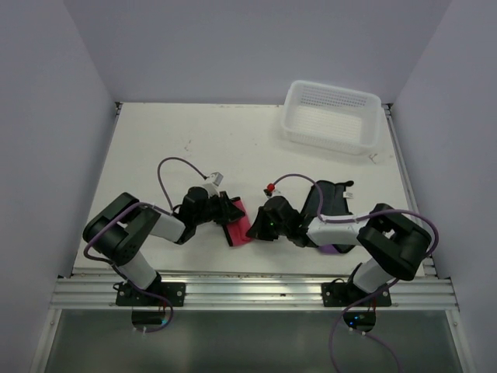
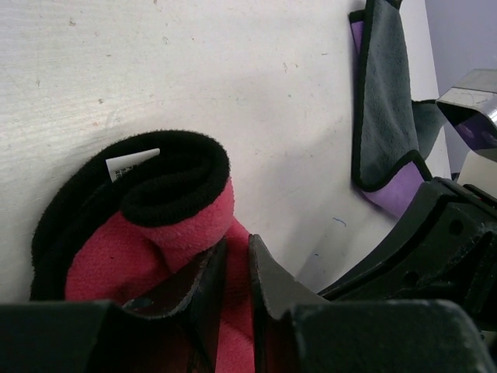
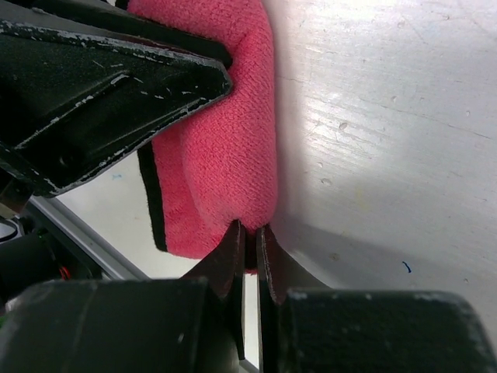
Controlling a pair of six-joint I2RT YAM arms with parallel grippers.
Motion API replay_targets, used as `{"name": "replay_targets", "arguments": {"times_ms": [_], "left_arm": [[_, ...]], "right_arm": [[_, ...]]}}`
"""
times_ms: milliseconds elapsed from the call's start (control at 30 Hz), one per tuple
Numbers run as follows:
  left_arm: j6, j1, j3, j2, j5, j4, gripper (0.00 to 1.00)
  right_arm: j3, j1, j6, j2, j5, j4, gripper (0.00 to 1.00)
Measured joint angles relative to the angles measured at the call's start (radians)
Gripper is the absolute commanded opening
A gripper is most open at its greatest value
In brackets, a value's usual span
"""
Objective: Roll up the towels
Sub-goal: Roll the towel
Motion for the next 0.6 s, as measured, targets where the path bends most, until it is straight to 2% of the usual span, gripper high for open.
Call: {"name": "replay_targets", "arguments": {"times_ms": [133, 233, 600], "left_arm": [[0.011, 0.0, 0.023, -0.037, -0.013, -0.088, 0.24], [0.025, 0.0, 0.05, -0.068, -0.021, -0.174, 0.25], [0.038, -0.003, 0.122, -0.098, -0.025, -0.344, 0.25]], "right_arm": [[0.001, 0.009, -0.032, -0.008, 0.024, -0.01, 0.0], [0.009, 0.039, -0.082, -0.039, 0.1, -0.058, 0.0], [0.108, 0.267, -0.274, -0.063, 0.493, -0.258, 0.0]]}}
